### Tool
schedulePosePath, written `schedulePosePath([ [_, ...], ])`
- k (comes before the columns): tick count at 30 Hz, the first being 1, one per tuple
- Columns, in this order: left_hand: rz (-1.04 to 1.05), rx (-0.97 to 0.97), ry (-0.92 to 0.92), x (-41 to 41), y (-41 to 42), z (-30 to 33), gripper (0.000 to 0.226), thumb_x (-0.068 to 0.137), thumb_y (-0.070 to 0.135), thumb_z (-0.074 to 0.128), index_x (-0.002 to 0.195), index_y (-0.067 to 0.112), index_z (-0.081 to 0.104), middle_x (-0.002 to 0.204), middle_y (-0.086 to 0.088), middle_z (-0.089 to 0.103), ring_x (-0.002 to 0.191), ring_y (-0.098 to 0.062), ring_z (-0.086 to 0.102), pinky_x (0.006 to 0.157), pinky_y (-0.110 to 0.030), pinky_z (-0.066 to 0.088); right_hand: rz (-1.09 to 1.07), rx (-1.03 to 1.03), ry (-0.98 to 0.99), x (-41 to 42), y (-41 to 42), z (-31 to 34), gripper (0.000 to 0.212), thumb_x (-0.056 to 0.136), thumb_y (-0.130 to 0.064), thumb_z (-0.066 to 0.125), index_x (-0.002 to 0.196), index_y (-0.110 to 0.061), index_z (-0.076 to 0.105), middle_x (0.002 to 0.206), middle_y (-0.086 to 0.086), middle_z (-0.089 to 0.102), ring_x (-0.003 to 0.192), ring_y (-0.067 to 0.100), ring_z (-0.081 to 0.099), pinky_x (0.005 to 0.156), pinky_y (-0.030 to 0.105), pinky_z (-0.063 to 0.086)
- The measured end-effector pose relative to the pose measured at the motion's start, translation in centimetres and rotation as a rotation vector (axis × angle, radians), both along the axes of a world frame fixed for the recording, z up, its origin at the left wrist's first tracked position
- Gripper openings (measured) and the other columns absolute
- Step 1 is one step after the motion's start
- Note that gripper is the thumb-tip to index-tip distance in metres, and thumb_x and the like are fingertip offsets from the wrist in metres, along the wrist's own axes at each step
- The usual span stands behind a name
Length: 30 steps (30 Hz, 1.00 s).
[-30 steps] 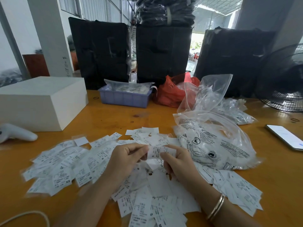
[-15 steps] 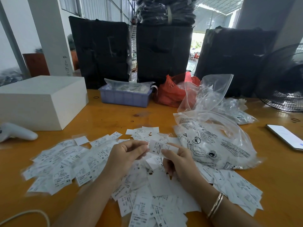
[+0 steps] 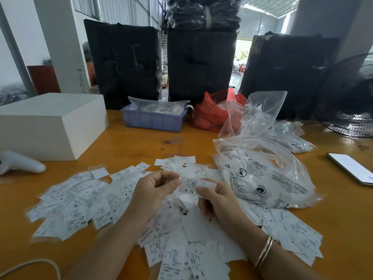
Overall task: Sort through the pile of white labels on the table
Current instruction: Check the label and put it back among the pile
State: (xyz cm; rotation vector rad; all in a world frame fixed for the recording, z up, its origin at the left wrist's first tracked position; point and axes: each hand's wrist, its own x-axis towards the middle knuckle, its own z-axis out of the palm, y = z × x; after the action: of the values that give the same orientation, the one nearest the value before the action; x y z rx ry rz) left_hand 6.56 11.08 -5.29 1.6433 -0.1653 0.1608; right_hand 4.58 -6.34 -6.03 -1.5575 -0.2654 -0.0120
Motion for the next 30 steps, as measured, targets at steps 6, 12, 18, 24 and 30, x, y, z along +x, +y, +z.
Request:
schedulePosePath([
  [6,0.007,0.043,-0.021,-0.08,0.05,-0.05,0.008,0.076,0.022,0.075,0.083,0.027,0.072,0.078,0.013,0.072,0.071,0.002,0.065,0.062,-0.007,0.047,-0.059,0.072,0.026,0.26,-0.25,0.06,0.041,0.093,-0.012,0.053,0.055,-0.025,0.063,0.043,0.006,0.050,0.035,0.015,0.037,0.038,0.025,0.027],
  [12,0.029,0.069,-0.030,0.04,0.17,-0.06,0.006,0.078,0.025,0.074,0.082,0.029,0.072,0.076,0.015,0.071,0.069,0.003,0.064,0.060,-0.008,0.047,0.006,0.016,0.003,0.19,0.07,-0.25,0.024,0.094,-0.008,0.050,0.078,-0.017,0.066,0.045,0.008,0.050,0.035,0.015,0.037,0.037,0.021,0.031],
  [18,0.039,0.068,-0.041,-0.01,0.08,-0.07,0.007,0.078,0.023,0.074,0.082,0.028,0.072,0.077,0.016,0.071,0.070,0.003,0.064,0.060,-0.005,0.046,-0.035,0.101,0.021,0.34,-0.28,-0.29,0.034,0.093,-0.010,0.053,0.066,-0.025,0.067,0.045,0.007,0.051,0.034,0.014,0.038,0.036,0.020,0.030],
  [24,0.060,0.111,-0.063,0.13,0.15,-0.14,0.006,0.079,0.025,0.074,0.081,0.030,0.072,0.076,0.015,0.071,0.069,0.001,0.064,0.060,-0.005,0.045,0.004,0.031,0.005,0.45,-0.06,-0.52,0.013,0.085,-0.019,0.056,0.090,-0.011,0.065,0.044,0.007,0.052,0.034,0.015,0.038,0.036,0.019,0.032],
  [30,0.033,0.124,-0.055,0.19,0.18,-0.11,0.005,0.079,0.027,0.074,0.082,0.029,0.072,0.077,0.016,0.071,0.071,0.003,0.064,0.059,-0.005,0.045,0.009,-0.097,-0.013,0.21,0.17,-0.55,0.017,0.096,-0.010,0.049,0.088,-0.013,0.063,0.044,0.004,0.054,0.037,0.015,0.039,0.039,0.021,0.035],
])
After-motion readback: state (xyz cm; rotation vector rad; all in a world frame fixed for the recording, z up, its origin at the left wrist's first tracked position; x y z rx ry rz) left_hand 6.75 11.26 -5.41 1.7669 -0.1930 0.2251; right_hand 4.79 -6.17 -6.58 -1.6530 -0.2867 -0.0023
